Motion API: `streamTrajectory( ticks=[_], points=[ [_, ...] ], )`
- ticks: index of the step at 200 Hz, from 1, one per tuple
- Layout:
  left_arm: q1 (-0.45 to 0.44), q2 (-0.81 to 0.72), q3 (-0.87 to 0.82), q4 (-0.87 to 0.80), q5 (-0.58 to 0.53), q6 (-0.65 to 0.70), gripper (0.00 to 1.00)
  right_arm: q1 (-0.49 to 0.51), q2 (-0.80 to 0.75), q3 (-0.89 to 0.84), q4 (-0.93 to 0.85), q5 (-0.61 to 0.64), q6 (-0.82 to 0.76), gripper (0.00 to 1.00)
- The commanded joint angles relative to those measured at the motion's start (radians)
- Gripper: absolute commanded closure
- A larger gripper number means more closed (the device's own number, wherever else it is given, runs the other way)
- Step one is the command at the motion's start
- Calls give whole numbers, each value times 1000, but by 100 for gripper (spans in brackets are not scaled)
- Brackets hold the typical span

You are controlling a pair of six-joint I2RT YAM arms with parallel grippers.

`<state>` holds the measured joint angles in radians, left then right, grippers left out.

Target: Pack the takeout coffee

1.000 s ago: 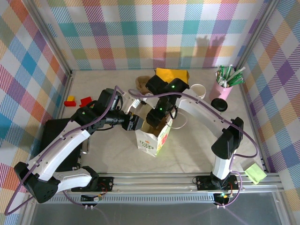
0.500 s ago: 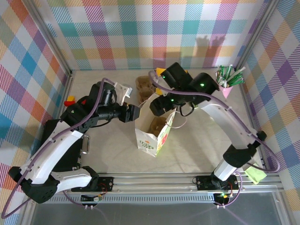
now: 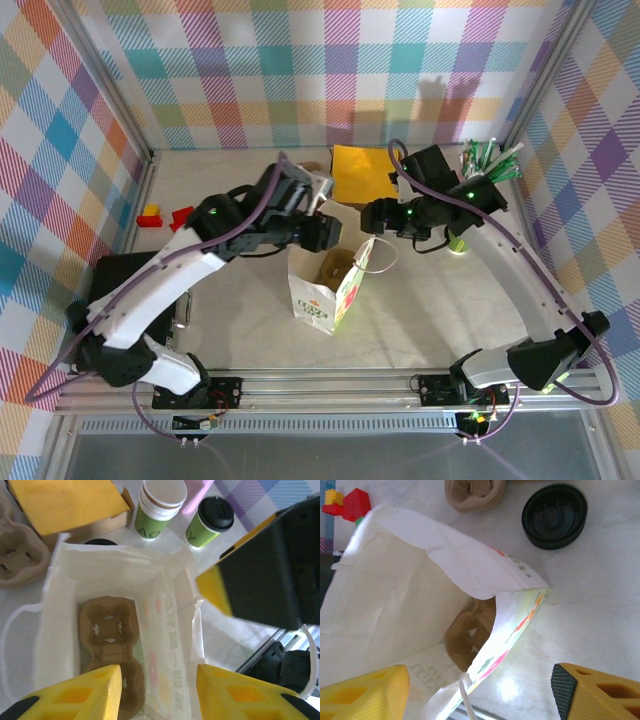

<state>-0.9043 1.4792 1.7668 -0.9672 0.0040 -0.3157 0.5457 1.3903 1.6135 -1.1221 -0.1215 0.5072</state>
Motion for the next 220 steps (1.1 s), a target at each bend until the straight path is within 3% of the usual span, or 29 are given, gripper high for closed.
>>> streamTrajectory(
  ticks=[1,39,118,171,220],
  points=[
    [-19,79,37,-72,-51,-36,59,-7,-20,-38,113,-108,61,25],
    [-24,174,40,-103,-106,-60,66,-11,-13,-101,155,-106,77,29],
    [-15,197,-79,-32,-61,-56,81,-16,-6,-156,170,-68,75,43],
    [-13,233,-130,-42,-29,-37,83,-18,-28,-185,173,-72,71,57],
    [-18,262,-154,-50,-36,-36,87,-18,-49,-197,159,-64,57,62]
  ],
)
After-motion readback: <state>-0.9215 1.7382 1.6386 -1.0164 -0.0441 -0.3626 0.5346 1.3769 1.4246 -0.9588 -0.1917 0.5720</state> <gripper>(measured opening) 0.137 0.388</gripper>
